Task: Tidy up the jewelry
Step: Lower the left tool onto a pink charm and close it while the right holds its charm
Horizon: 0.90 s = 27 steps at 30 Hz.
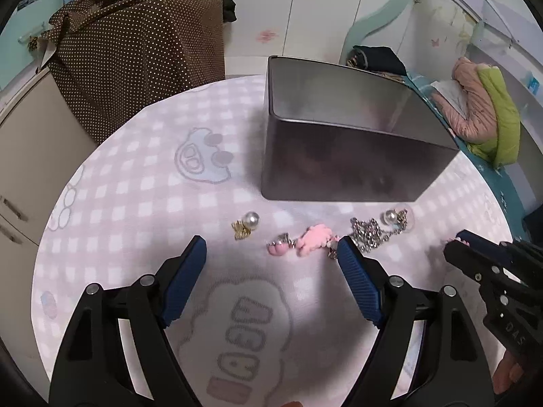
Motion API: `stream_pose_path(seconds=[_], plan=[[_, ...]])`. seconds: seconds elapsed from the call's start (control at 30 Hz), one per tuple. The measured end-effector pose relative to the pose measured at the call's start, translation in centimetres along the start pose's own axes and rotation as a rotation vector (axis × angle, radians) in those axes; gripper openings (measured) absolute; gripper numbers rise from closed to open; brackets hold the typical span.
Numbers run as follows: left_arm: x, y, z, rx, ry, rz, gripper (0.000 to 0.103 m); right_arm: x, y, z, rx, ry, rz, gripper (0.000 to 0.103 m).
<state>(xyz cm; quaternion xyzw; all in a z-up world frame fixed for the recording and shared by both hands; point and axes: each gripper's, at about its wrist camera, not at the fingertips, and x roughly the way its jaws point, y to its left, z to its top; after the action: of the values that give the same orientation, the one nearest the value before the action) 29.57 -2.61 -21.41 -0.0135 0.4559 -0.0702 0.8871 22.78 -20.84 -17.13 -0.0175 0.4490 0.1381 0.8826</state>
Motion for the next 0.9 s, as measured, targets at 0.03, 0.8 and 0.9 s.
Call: stream_pose_path(seconds=[0.03,0.8,0.9], plan=[[0.0,0.0,0.1,0.002,-0.001,0.0,0.078,0.0,0.0,0.0,0.001,-0.001,-0.001,0.019],[-0.3,0.3,0.1,0.063,-0.021,-0.044,0.04,-0.5,0.2,0.2,0.0,-0.004,-0.003,0.019],[-0.5,0.5,-0.1,0.062,-0.02,-0.076,0.026,-0.3,0.4,0.3,-0.002,-0.002,0.0,0.019]])
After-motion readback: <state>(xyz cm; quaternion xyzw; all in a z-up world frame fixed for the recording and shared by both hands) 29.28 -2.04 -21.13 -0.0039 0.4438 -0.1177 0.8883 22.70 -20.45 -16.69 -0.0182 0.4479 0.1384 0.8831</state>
